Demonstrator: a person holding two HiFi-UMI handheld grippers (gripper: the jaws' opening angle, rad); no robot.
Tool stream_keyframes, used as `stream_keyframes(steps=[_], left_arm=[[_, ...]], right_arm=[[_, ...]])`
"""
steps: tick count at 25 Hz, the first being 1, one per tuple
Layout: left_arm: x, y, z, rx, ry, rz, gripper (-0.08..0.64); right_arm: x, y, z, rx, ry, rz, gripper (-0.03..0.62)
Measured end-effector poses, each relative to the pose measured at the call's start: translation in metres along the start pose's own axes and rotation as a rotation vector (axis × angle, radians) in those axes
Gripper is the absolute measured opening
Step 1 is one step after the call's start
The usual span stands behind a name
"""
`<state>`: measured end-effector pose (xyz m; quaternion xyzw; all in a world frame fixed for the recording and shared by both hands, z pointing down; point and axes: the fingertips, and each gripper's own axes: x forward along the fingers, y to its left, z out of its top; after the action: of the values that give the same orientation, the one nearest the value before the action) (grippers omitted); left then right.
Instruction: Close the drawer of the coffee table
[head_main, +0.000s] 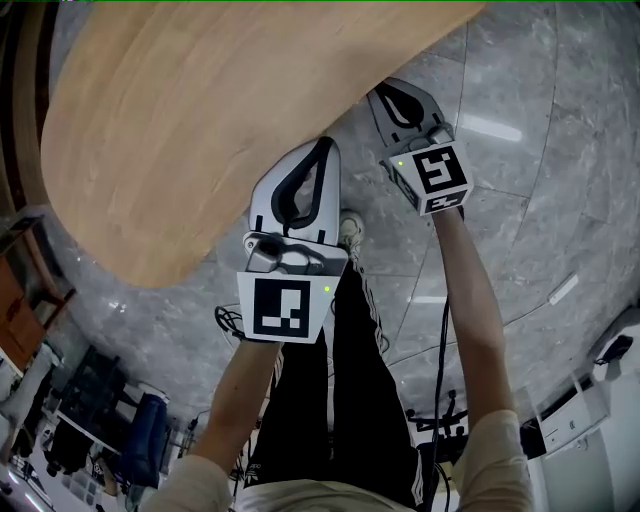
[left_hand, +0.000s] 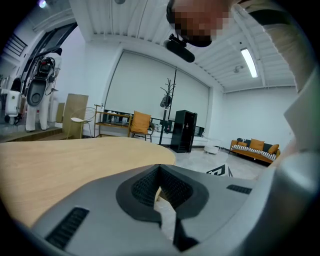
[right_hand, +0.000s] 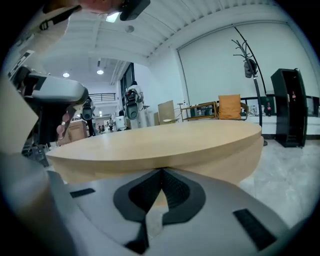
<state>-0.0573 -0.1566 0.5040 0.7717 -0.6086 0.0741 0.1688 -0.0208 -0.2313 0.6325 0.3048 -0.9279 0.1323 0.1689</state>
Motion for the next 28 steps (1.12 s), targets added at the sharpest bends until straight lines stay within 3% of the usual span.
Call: stream_keyframes(steps=[5,9,14,21,26,28], left_arm=[[-0.002,0.018,0.0,-0.002,-0.007,0.011,0.009],[-0.001,0.032,0.005,-0.008,-0.04,0.04,0.009],[0.006,0.034,0.015,0.017,-0.062,0.038,0.009],[0.006,0.019,0.025,0.008,-0.06,0.025,0.009],[-0.004,0.015,0.037,0.021,-0.068,0.018,0.009],[-0.01,0.016,0.046,0.012,-0.082,0.026,0.009]], right_arm=[[0.013,0.0,-0.002,0.018,-0.034,0.01,0.006],[0.023,0.003,0.004,-0.06,-0.022,0.056,0.006],[0.026,0.002,0.005,-0.061,-0.013,0.048,0.006],[0.025,0.003,0.001,-0.089,0.055,0.041,0.005],[0.011,0.002,-0.005,-0.068,0.15,0.035,0.005],[-0.001,0.001,-0.001,-0.016,0.185,0.016,0.005]])
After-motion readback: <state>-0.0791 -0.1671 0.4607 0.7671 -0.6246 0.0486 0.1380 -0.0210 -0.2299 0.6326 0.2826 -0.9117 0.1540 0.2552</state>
